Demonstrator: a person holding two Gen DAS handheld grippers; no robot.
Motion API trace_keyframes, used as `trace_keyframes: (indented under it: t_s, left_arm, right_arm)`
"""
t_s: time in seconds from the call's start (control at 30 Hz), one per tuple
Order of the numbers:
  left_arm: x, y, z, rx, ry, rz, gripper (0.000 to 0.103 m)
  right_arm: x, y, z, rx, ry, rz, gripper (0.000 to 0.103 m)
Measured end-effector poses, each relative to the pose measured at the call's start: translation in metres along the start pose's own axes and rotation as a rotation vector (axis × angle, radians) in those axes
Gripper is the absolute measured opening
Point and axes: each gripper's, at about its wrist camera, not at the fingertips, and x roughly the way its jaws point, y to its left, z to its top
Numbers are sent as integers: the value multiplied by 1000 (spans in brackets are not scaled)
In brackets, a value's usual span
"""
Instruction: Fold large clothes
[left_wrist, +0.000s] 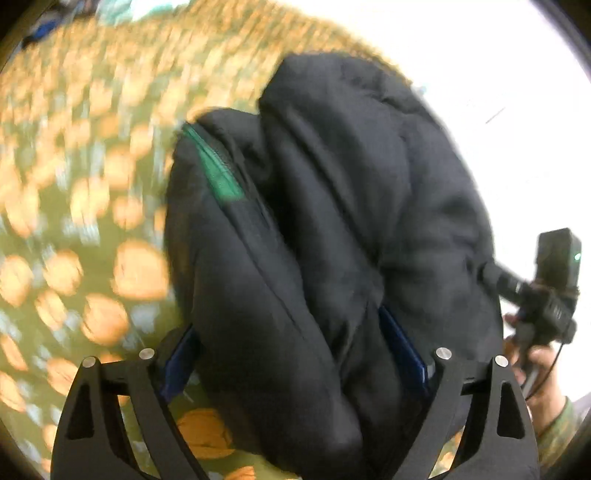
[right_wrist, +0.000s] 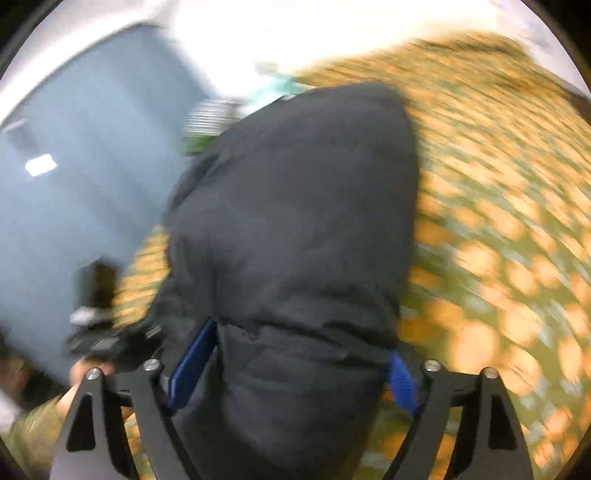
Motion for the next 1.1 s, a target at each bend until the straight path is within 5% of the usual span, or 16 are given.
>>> trace_keyframes:
  t_s: [0.07, 0.2, 0.33, 0.47, 0.63, 1.1]
  left_arm:
    - [-8, 9, -12, -63, -39, -114, 91]
    - [-52, -9, -33, 43, -143, -63, 91]
    - [-108, -50, -65, 220, -266, 146, 101]
    - [-144, -98, -99, 365, -408, 437, 102]
    - [-163, -129, -126, 379, -544, 558, 102]
    - [-184, -188, -165, 363, -572, 532, 103]
  right_arm:
    - [-12, -13, -13, 8, -31, -25, 87]
    - [-61, 7, -31, -102, -139, -49, 87]
    - [-110, 52, -62, -256, -238, -102, 87]
    - [-150, 84, -89, -350, -318, -175, 87]
    - [-181, 101, -123, -356, -367, -248, 88]
    - [-232, 108, -169, -289, -363, -298, 95]
